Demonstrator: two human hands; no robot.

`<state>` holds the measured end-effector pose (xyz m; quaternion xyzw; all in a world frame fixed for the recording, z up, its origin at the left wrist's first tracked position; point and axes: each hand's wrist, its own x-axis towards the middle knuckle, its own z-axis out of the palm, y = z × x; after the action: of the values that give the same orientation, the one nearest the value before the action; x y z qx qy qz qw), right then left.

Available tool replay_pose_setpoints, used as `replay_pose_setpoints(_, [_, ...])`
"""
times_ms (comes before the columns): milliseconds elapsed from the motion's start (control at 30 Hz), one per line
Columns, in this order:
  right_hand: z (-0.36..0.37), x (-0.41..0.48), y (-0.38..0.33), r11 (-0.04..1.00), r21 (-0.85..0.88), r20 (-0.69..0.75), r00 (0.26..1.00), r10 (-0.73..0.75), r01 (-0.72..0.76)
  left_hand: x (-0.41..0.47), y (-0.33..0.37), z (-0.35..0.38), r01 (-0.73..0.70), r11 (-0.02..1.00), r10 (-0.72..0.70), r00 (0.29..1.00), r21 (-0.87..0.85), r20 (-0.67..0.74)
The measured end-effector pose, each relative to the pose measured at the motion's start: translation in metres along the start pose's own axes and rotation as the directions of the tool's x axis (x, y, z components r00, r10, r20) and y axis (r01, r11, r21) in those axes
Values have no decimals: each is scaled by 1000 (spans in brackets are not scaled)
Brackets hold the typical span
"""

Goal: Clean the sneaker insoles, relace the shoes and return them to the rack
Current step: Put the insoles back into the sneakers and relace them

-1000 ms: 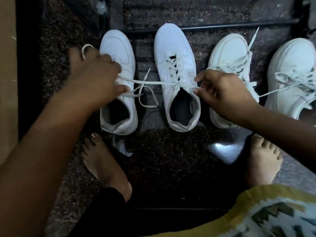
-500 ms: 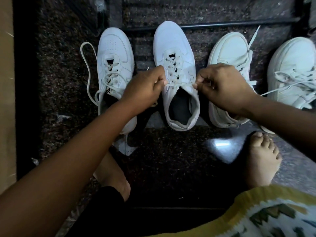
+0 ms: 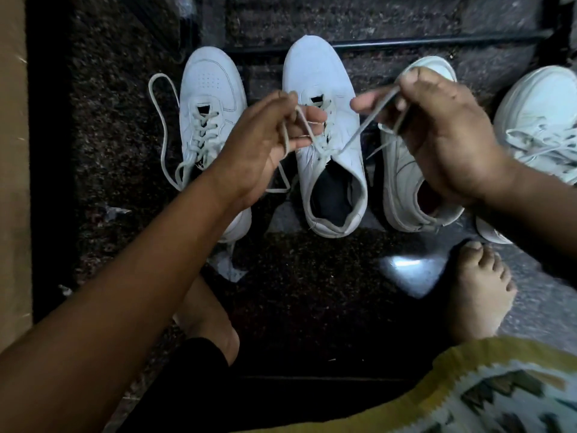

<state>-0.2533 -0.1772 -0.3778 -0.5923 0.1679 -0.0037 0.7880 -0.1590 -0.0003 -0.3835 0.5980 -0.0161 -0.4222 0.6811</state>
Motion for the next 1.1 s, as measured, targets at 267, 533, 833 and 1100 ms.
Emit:
replay_pose_setpoints(267, [28,6,-11,992,-3,77,989,-125,125,-2,27,20,-147,989,148,989,-31,20])
replay_pose_setpoints(533, [32,7,-9,997,-27,-50,996,-68,67,-5,22,23,-233,912,218,972,338,83])
replay_pose_setpoints(833, [25,4,-5,992,30,-30,992,-121,122,-2,27,24,-301,839,325,945,454,25])
replay_pose_setpoints(1100, [21,-1,-4,478,-775,197,877,-439,413,-7,28,25,-137,930,192,972,341,-135])
